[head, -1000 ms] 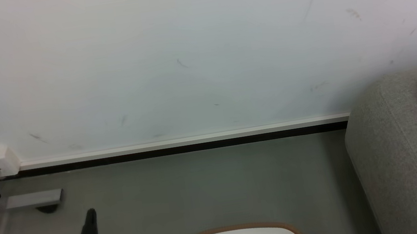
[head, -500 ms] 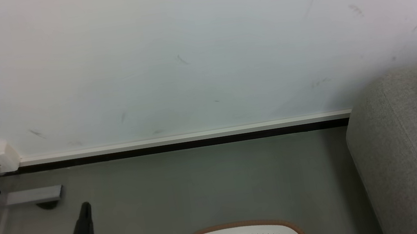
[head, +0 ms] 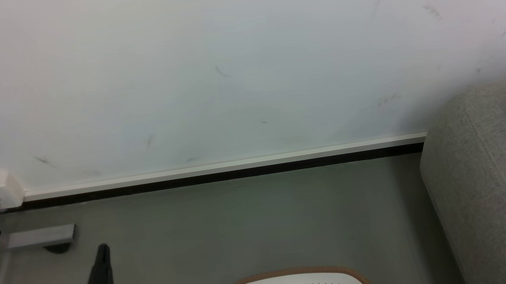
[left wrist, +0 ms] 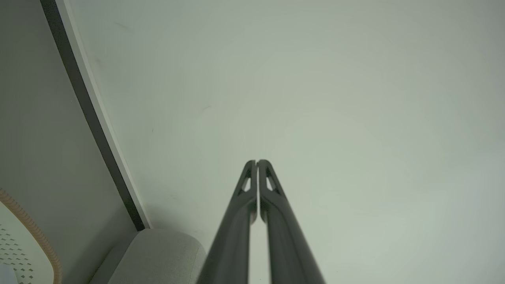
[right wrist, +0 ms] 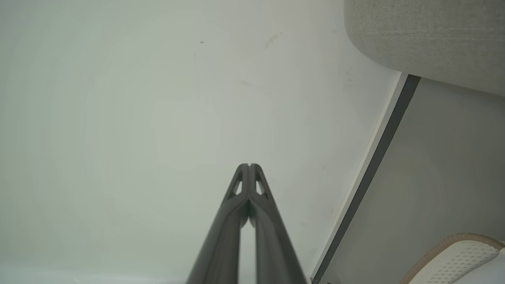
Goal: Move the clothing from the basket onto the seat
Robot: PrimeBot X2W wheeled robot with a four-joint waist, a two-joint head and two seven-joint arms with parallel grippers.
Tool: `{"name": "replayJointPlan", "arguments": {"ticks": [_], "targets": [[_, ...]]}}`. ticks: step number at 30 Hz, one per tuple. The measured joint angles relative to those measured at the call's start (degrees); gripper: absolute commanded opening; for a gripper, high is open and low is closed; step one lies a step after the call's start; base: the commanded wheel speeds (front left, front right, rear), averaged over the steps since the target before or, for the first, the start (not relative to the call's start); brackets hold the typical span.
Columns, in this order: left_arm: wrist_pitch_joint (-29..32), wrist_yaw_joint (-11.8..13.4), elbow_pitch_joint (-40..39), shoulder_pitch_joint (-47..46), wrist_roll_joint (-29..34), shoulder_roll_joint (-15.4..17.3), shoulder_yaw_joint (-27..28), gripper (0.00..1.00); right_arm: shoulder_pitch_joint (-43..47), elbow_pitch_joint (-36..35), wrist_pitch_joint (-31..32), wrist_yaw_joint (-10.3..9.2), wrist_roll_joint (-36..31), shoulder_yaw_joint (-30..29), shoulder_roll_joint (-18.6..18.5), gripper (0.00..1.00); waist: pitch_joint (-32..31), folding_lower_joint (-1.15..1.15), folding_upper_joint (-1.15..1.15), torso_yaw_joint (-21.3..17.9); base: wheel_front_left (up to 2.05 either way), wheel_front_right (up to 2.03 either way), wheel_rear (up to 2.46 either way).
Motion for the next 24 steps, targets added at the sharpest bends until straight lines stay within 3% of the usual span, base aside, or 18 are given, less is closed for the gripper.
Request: {"name": "replayJointPlan", "arguments": {"ticks": [24], "targets": [[0.00,0.00,0.00,-0.01,0.00,0.00,0.01,0.00,0.00,0.00,-0.08,0.00,0.26,0.23,-0.25,0.00,0.00,0.00,0.00,0.00,0.00,0.00,0.00]]}}
